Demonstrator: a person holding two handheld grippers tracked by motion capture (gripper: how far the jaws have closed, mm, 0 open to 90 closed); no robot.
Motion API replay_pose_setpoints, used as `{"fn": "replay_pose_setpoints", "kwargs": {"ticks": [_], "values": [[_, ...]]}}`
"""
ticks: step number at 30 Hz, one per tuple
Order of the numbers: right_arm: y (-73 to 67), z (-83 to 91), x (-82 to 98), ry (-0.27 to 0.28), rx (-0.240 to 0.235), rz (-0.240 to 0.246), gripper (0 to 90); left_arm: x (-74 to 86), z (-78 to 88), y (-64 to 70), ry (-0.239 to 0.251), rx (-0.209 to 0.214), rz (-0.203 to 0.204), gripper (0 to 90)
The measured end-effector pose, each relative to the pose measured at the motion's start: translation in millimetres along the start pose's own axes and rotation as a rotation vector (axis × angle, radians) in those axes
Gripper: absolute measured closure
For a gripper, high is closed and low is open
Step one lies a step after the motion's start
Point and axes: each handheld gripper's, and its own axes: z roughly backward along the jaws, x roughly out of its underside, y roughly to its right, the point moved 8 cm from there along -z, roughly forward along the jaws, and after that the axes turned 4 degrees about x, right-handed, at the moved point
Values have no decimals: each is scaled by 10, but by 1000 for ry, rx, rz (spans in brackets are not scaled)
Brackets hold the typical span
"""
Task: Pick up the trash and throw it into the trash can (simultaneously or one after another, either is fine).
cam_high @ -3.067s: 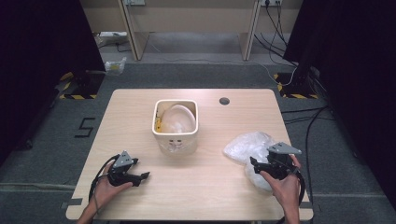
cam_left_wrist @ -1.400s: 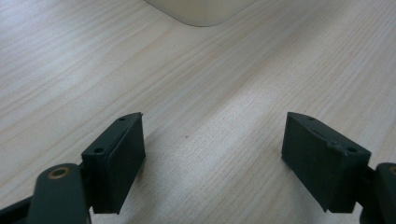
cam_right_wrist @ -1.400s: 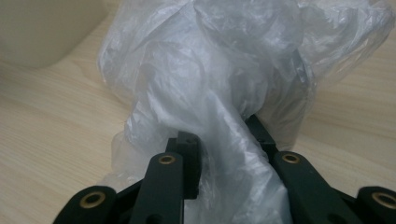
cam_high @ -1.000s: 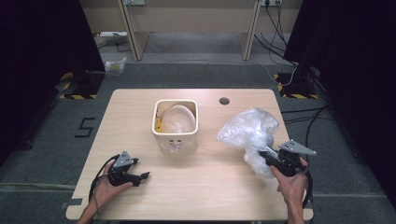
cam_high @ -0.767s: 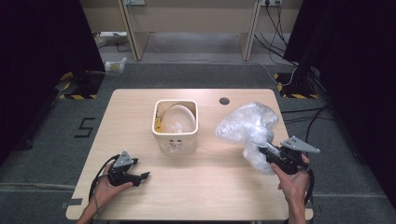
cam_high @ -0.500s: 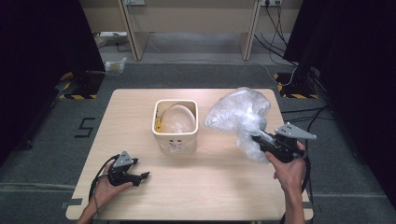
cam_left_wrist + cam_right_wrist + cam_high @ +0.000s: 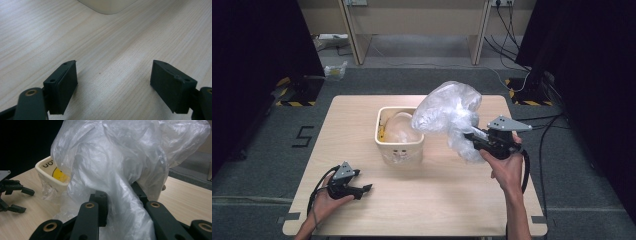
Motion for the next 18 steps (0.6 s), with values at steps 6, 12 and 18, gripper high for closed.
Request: {"fn": "replay_pose_setpoints", "kwargs": {"ticks": [6,12,18], "values": [[-23,-35,-54,-7,-7,7,738,0,0,0,0,0,0,207],[-130,-140,-176,-36,-40,41,738,0,0,0,-1,0,0,207],[-258,-289,-279,-63,-77,67,738,-1,-1,0,1,-1,0,207]]}}
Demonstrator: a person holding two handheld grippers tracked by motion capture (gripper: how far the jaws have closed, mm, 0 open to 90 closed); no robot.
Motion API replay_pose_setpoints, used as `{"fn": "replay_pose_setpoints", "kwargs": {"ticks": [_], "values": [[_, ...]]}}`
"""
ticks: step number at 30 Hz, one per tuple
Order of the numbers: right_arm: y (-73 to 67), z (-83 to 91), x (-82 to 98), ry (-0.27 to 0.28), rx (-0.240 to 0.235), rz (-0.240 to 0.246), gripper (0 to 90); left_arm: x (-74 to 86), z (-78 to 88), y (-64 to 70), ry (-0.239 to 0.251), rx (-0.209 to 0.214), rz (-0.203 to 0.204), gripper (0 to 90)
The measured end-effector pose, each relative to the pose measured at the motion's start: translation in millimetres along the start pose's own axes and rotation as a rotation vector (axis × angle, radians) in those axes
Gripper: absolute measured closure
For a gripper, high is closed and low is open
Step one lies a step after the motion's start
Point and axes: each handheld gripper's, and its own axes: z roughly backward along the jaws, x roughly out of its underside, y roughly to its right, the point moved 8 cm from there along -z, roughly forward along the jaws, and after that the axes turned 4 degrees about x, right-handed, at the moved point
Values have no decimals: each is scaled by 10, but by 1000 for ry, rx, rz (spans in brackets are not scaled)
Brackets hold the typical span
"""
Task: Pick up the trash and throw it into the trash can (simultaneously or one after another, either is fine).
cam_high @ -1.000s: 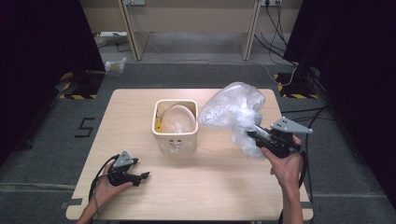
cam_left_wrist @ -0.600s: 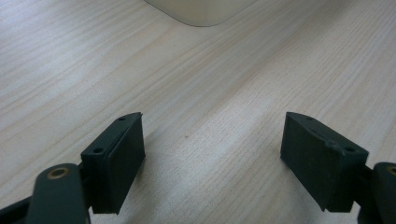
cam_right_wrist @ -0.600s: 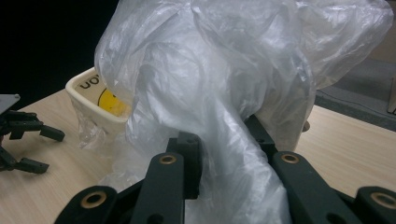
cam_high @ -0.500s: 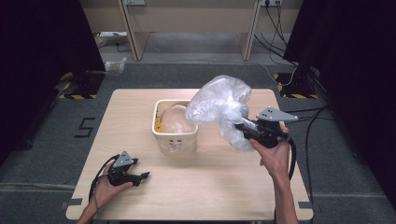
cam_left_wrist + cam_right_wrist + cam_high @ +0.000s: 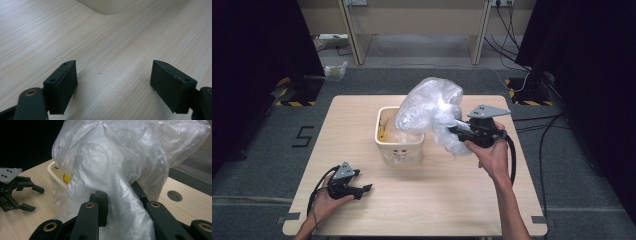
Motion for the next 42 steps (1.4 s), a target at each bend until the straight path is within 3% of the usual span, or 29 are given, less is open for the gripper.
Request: {"fn": "replay_pose_setpoints", "kwargs": {"ticks": [6,14,20,32,42], "values": [[-163,-197,-131,-40,-37,46,738,0,0,0,0,0,0,207],[-233,-503,-274,-141,-14,140,737,2,2,-1,-3,0,-2,207],[-287,-669,-297,-179,-19,153,737,2,2,1,-3,0,-1,207],[-461,-1087,-394,-284,-44,236,733,2,2,1,-3,1,-1,207],[-592,-1446,-356,-363,-85,249,728,3,3,1,-4,2,-1,207]]}}
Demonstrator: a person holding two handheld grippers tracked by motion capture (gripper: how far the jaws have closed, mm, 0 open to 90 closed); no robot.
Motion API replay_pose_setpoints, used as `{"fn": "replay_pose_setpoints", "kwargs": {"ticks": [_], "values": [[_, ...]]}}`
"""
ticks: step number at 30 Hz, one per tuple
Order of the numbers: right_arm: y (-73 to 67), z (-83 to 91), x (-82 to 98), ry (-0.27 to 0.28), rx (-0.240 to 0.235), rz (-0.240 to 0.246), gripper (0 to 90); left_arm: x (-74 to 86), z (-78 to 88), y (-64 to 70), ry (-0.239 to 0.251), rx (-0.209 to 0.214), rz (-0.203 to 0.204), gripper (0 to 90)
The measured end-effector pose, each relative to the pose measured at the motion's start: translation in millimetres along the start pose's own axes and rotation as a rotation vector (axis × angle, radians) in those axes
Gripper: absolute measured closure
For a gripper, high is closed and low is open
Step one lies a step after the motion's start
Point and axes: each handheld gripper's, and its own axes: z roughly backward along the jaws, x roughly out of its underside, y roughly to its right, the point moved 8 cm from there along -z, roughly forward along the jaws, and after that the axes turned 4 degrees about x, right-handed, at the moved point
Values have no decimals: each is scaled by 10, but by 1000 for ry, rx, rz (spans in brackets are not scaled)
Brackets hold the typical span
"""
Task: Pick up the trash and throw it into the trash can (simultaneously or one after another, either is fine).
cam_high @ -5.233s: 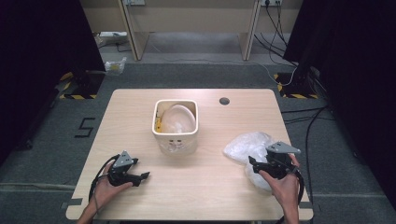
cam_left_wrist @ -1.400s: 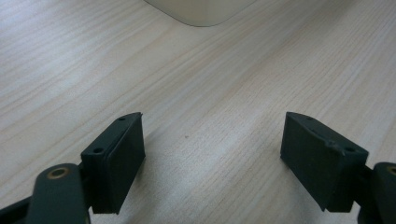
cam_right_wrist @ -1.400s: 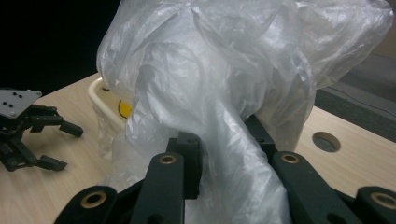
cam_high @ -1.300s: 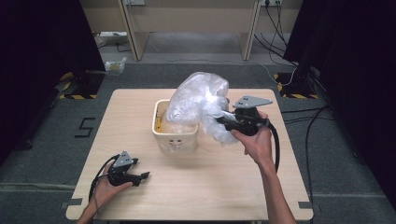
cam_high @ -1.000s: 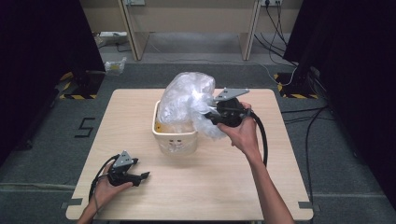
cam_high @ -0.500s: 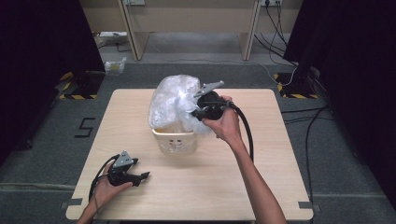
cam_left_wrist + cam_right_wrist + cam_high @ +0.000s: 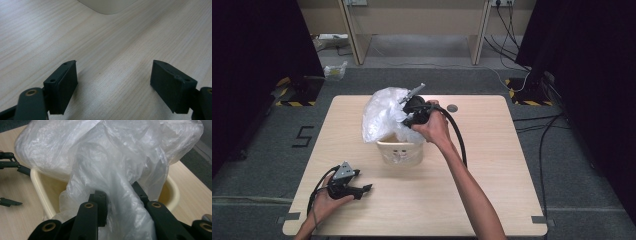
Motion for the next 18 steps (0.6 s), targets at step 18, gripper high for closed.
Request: {"fn": "replay_pose_setpoints", "kwargs": {"ticks": [18], "values": [[-152,-627,217,-157,-74,20,717,0,0,0,0,-1,-1,207]]}}
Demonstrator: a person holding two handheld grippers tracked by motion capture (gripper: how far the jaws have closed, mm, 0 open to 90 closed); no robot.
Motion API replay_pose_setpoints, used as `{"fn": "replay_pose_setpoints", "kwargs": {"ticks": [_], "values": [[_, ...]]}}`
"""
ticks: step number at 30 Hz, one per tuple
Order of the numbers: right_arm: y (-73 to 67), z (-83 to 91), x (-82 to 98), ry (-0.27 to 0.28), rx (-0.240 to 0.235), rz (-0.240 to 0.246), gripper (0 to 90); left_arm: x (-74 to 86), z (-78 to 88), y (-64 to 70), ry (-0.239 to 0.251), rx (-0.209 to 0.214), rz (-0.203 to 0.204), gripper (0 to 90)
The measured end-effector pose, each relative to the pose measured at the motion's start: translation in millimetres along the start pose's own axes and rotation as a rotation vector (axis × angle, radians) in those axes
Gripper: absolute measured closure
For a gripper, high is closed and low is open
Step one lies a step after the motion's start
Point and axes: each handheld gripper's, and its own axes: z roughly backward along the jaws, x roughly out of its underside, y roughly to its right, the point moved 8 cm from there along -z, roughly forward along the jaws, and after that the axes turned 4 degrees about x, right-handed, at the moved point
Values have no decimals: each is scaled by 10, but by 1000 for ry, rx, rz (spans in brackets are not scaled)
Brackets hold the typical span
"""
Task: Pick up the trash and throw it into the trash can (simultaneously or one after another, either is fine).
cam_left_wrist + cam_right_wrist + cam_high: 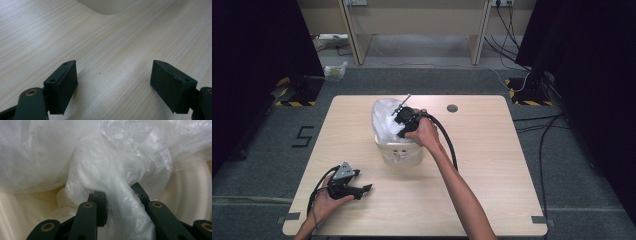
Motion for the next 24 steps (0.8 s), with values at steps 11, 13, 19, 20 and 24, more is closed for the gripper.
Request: {"fn": "replay_pose_setpoints", "kwargs": {"ticks": [11,13,19,20,24], "values": [[-29,-119,24,-12,-36,-29,674,0,0,0,0,0,0,207],[-36,-116,26,-2,-41,-44,630,0,0,0,0,0,0,207],[-40,-9,-11,62,-41,-87,484,0,0,0,0,0,0,207],[-35,20,-17,72,-36,-92,466,0,0,0,0,0,0,207],[-15,206,-59,136,-43,-117,412,-1,-1,0,1,0,1,207]]}}
